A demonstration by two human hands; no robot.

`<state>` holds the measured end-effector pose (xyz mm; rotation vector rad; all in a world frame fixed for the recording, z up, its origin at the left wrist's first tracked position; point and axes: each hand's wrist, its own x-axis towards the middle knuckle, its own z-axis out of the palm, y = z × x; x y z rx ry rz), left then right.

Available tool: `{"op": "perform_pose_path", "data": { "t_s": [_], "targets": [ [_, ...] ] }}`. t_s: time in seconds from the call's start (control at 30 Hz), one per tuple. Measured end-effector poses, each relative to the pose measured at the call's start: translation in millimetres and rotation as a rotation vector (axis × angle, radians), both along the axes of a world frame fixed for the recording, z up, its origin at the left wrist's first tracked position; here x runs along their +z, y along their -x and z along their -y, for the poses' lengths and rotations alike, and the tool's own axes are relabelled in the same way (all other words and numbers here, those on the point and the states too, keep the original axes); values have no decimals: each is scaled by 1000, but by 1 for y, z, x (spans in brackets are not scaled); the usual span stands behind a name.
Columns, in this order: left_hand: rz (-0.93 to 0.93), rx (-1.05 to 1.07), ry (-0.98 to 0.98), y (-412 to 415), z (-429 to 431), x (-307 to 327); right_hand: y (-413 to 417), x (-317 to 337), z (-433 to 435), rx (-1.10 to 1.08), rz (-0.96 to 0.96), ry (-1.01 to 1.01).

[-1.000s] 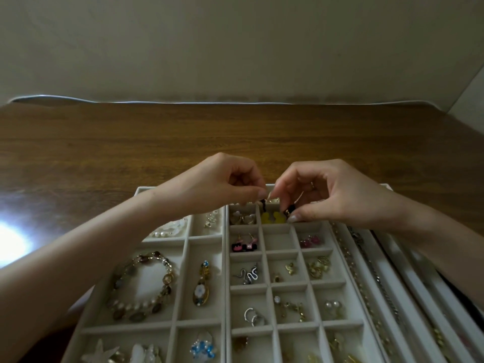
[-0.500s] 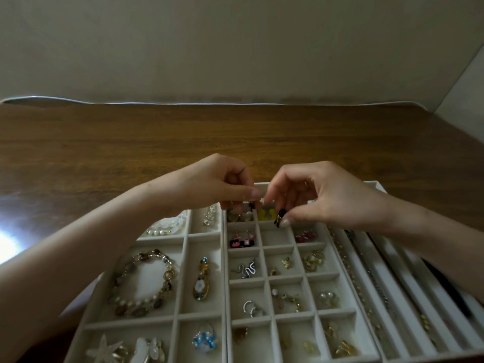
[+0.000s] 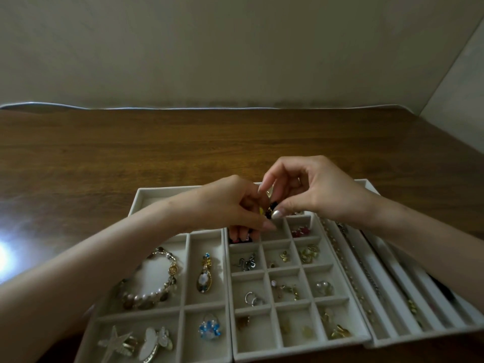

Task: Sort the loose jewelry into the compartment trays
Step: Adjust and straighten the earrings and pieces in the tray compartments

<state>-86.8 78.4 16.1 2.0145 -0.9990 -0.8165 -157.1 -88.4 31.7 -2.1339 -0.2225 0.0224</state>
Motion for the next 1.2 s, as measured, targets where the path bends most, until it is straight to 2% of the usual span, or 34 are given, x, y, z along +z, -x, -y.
{"op": "perform_pose_path", "data": {
  "t_s": [0.27, 0.63, 0.87, 1.1, 1.2],
  "targets": [
    [153, 75, -28, 3, 2, -6, 2, -6, 1, -49, -1, 42],
    [553, 23, -126, 10, 5, -11, 6, -16, 1, -78, -46, 98],
    [660, 52, -126, 15, 7, -13, 11, -19, 0, -97, -10, 220],
    [711, 59, -134, 15, 8, -17, 9, -21, -4, -131, 4, 258],
    [722, 62, -138, 14, 8, -18, 8, -22, -9, -139, 49, 369]
  ]
}}
